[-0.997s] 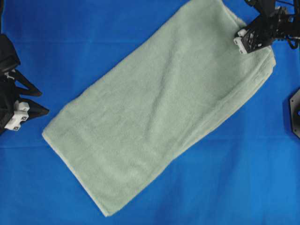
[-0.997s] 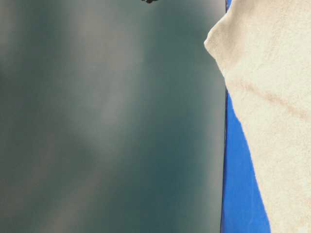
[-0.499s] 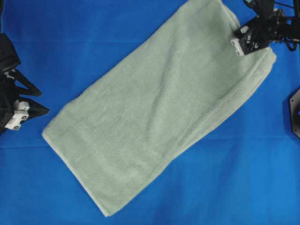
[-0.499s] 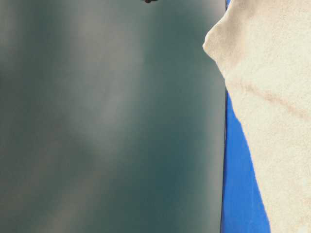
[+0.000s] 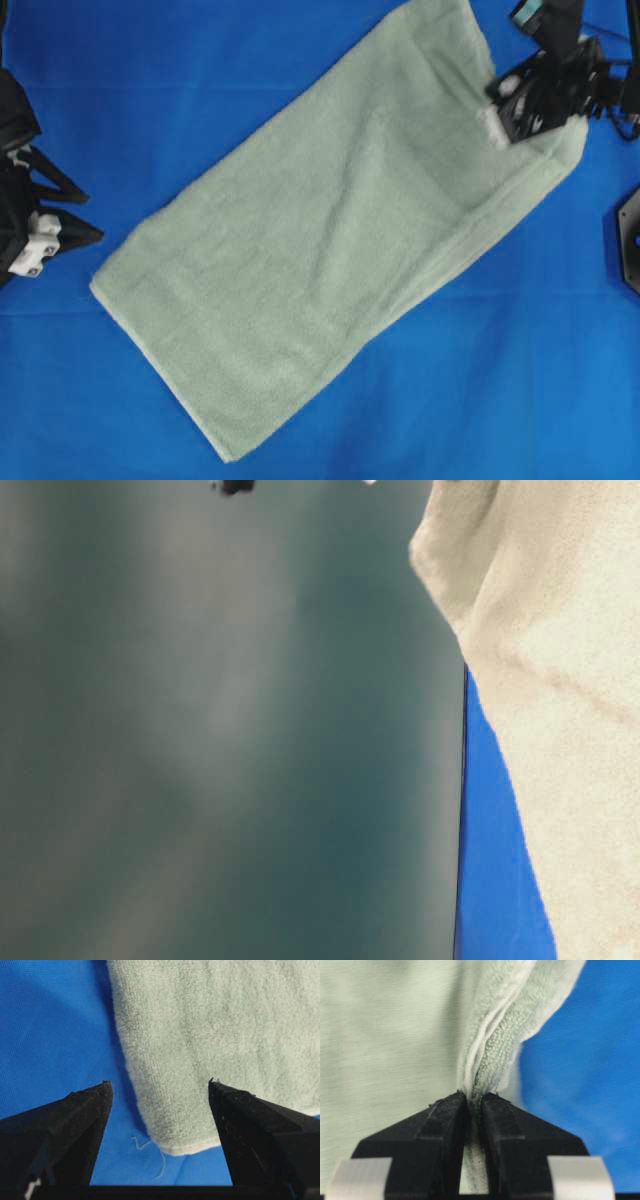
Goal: Fold a bath towel.
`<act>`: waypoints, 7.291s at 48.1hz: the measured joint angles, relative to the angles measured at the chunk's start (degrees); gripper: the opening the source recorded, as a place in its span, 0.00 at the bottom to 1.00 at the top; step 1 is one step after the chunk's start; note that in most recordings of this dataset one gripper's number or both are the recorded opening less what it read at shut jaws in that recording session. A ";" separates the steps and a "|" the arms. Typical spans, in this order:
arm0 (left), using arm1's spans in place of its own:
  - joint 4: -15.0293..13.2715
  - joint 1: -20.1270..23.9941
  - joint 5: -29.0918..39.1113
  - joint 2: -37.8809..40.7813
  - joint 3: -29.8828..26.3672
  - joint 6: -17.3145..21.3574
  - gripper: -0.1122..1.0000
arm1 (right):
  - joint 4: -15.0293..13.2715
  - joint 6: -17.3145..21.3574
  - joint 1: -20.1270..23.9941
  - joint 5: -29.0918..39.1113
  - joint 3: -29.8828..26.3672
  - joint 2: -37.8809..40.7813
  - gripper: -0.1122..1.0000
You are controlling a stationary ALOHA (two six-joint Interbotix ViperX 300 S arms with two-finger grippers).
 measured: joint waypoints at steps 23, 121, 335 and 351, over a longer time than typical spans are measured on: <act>0.00 0.00 -0.44 -0.09 0.00 0.00 0.74 | -0.70 11.25 24.17 8.53 -22.59 21.18 0.23; -0.26 -28.21 -15.73 17.93 -3.96 63.46 0.74 | -2.99 12.66 22.85 18.11 -9.67 -3.25 0.68; -0.70 0.88 -15.56 11.16 -19.78 50.98 0.81 | -12.22 12.30 30.23 14.94 1.14 -15.56 0.68; -0.62 -1.05 -21.01 -0.53 -4.13 40.69 0.81 | -15.73 12.39 30.15 13.97 4.31 -19.25 0.68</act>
